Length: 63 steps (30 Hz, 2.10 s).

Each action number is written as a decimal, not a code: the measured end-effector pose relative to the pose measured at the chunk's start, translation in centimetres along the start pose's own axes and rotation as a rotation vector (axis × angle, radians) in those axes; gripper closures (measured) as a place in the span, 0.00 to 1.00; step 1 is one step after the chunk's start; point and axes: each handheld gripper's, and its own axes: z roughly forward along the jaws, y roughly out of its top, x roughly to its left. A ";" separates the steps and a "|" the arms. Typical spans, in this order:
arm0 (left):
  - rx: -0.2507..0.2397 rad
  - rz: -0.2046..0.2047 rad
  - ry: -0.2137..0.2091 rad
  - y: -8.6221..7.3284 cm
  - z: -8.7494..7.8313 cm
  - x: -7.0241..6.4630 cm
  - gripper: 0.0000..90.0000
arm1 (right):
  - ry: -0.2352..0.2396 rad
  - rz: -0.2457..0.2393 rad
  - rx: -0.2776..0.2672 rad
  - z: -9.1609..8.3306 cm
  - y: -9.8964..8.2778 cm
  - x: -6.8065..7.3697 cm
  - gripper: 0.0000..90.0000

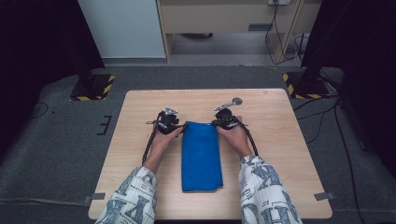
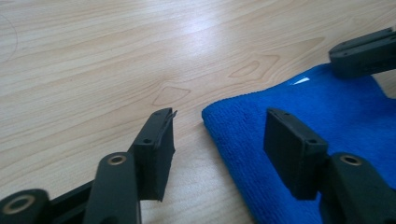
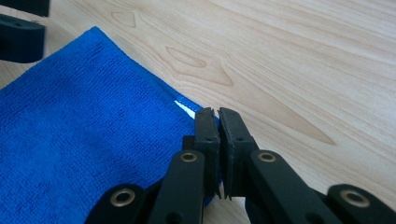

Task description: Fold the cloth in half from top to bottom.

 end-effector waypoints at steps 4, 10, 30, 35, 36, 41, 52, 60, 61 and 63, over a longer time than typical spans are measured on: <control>0.007 -0.007 -0.018 0.1 0.7 -0.2 0.49 | -0.002 0.014 -0.009 -0.1 0.1 -0.1 0.97; 0.013 0.000 0.002 0.4 1.4 -0.8 0.59 | 0.000 0.005 -0.018 -0.4 0.3 0.1 0.97; -0.070 -0.006 -0.057 1.3 0.1 -2.6 0.96 | 0.028 0.017 -0.096 -3.4 0.1 1.0 0.97; -0.110 0.005 -0.067 2.2 -1.4 -3.7 0.96 | 0.012 0.029 -0.120 -5.0 -0.5 0.4 0.97; -0.117 0.009 -0.069 2.3 -1.6 -3.9 0.96 | 0.012 0.033 -0.126 -5.4 -0.7 0.2 0.97; -0.142 0.023 -0.072 2.9 -2.6 -4.5 0.97 | 0.013 0.044 -0.163 -6.8 -0.6 -0.2 0.97; -0.157 0.032 -0.071 3.2 -4.0 -4.2 0.97 | 0.021 0.052 -0.205 -7.7 0.4 0.1 0.97; -0.169 0.034 -0.068 3.4 -4.6 -4.1 0.97 | 0.025 0.040 -0.220 -8.5 1.0 0.4 0.97; -0.169 0.035 -0.068 3.5 -4.6 -4.0 0.97 | 0.026 0.040 -0.221 -8.5 1.1 0.4 0.98; -0.177 0.034 -0.066 3.6 -4.7 -4.0 0.97 | 0.023 0.040 -0.219 -8.6 1.3 0.5 0.98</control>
